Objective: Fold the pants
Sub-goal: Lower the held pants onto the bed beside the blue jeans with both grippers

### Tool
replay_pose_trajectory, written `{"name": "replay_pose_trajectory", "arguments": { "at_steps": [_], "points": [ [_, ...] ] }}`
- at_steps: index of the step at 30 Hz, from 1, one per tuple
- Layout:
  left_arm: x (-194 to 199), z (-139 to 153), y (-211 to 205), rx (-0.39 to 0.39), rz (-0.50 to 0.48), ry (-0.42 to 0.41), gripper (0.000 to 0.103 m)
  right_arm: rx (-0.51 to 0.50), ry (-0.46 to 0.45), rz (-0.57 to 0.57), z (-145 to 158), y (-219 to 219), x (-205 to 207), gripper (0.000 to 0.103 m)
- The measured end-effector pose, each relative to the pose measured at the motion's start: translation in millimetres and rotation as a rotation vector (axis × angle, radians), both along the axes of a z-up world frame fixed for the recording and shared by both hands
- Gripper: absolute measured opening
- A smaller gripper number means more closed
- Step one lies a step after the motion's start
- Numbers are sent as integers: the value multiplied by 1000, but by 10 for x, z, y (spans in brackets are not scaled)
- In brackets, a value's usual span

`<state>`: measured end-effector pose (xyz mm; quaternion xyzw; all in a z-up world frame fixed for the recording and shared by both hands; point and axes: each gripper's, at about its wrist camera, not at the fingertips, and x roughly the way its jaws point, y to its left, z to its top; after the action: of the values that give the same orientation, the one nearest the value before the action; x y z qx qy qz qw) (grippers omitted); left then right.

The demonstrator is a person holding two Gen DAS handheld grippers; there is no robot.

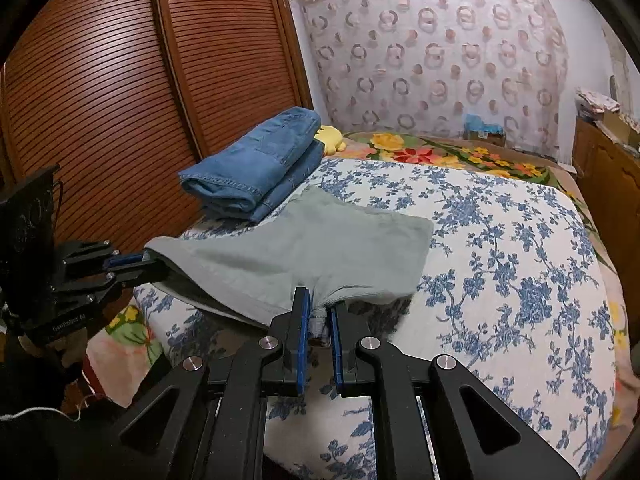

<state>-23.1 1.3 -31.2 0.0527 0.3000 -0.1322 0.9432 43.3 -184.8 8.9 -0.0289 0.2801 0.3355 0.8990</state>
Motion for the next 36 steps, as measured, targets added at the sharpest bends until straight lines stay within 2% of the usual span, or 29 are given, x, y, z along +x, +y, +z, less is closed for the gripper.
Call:
{"name": "replay_pose_trajectory", "arguments": {
  "at_steps": [29, 36],
  "points": [
    [-290, 303, -129, -5, -50, -61, 9, 24, -58, 15, 220, -286, -429, 10],
    [-149, 161, -92, -16, -38, -13, 9, -7, -43, 7, 95, -229, -291, 10]
  ]
}}
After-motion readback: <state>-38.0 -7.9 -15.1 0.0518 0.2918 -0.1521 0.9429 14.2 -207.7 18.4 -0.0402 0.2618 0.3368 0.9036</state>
